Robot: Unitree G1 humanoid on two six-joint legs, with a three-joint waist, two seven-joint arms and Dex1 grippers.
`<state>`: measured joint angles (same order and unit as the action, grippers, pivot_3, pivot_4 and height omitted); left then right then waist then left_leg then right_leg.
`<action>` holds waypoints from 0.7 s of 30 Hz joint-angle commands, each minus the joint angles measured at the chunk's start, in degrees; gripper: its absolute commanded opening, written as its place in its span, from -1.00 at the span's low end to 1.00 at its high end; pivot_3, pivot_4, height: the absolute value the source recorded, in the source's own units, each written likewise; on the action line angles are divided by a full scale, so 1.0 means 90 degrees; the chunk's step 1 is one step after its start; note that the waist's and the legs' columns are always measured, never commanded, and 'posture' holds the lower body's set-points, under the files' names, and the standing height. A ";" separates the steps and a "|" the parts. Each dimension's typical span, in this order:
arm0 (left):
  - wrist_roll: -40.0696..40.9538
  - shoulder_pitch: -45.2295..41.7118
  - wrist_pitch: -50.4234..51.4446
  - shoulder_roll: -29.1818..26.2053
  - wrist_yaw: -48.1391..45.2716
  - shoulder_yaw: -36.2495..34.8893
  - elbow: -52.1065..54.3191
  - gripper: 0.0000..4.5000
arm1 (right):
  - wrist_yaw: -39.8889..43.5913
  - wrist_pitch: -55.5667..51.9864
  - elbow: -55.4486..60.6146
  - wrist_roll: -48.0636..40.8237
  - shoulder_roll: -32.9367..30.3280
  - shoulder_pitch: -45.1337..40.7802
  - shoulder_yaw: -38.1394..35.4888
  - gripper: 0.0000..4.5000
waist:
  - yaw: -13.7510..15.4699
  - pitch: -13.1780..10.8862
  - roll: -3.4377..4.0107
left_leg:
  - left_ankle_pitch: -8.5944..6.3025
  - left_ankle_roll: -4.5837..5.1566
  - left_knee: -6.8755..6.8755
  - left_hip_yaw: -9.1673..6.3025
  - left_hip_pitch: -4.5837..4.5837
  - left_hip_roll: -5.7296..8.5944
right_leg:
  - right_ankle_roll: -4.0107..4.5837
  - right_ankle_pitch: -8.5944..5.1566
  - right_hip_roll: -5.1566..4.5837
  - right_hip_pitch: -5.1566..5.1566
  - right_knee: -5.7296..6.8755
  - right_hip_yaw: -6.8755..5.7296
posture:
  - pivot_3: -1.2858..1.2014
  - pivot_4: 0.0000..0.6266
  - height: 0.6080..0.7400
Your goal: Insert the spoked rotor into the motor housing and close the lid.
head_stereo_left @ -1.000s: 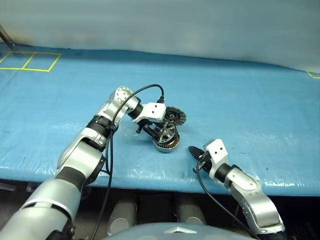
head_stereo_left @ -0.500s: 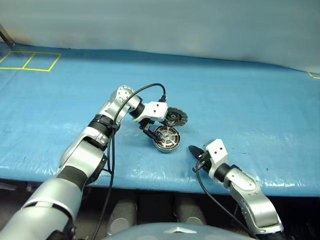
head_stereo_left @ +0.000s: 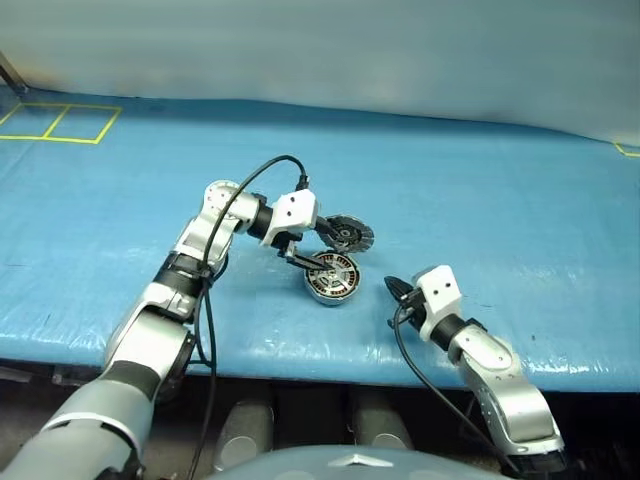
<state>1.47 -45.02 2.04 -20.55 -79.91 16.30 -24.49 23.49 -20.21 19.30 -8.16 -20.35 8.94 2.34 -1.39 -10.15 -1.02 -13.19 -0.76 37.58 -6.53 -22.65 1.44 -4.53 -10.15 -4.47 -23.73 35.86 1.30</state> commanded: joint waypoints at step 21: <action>0.1374 0.3396 0.0366 -0.0168 0.2173 -0.1041 0.2689 0.54 | 0.1031 -0.0215 -0.2279 -0.0868 -0.0066 -0.3108 -0.0623 -1.00 | -0.0019 0.0001 0.0011 | 0.0003 -0.0004 -0.0011 0.0003 0.0010 0.0000 | 0.0008 -0.0002 0.0000 0.0003 -0.0001 0.0000 | 0.03 -0.52 1.00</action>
<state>12.15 -14.93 6.70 -21.81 -59.89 7.68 -1.05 31.09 -23.11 -1.23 -13.99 -20.76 -17.12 -1.52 -1.56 -10.14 -0.92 -13.16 -0.80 37.48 -6.47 -22.55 1.44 -4.46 -10.17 -4.48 -23.71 35.84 1.31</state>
